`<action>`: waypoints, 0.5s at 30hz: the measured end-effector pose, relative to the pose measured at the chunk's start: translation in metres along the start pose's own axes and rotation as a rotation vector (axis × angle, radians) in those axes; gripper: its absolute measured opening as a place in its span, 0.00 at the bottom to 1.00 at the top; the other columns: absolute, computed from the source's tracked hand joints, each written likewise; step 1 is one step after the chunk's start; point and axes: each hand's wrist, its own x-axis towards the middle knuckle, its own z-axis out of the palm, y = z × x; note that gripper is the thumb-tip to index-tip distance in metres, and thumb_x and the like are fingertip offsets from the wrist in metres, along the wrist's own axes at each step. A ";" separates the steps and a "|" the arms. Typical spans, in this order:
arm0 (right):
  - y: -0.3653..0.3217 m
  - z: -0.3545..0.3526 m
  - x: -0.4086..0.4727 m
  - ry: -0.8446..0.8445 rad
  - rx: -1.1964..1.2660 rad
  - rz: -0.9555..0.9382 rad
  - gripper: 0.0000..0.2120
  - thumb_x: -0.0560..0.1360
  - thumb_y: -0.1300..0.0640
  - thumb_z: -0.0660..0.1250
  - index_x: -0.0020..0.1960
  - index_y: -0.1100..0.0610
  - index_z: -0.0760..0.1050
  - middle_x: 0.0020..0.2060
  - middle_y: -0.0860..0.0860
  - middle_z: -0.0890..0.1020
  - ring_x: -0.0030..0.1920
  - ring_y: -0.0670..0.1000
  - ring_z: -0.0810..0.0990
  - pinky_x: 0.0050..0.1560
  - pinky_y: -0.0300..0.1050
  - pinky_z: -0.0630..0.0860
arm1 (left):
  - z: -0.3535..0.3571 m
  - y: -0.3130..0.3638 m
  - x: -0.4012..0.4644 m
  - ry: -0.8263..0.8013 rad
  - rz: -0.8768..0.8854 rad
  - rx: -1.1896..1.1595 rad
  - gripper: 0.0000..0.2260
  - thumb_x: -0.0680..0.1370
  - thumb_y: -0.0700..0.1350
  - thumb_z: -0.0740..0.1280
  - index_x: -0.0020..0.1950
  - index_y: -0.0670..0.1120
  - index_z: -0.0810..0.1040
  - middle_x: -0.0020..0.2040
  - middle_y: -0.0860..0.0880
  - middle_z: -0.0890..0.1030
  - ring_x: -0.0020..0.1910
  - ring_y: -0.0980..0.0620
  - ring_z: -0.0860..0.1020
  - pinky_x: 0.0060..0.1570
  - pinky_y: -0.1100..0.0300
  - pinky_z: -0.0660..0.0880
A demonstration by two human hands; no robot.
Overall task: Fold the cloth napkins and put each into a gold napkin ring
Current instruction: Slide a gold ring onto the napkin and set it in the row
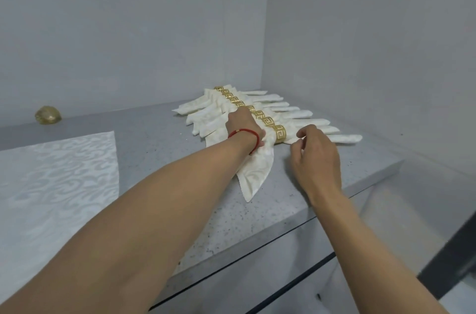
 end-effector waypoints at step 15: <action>-0.132 -0.006 -0.043 -0.124 0.432 -0.084 0.04 0.77 0.60 0.66 0.46 0.53 0.79 0.28 0.46 0.77 0.29 0.46 0.74 0.34 0.44 0.73 | -0.183 -0.150 -0.181 0.186 0.352 0.450 0.09 0.75 0.43 0.68 0.50 0.56 0.82 0.53 0.57 0.81 0.56 0.51 0.75 0.50 0.55 0.73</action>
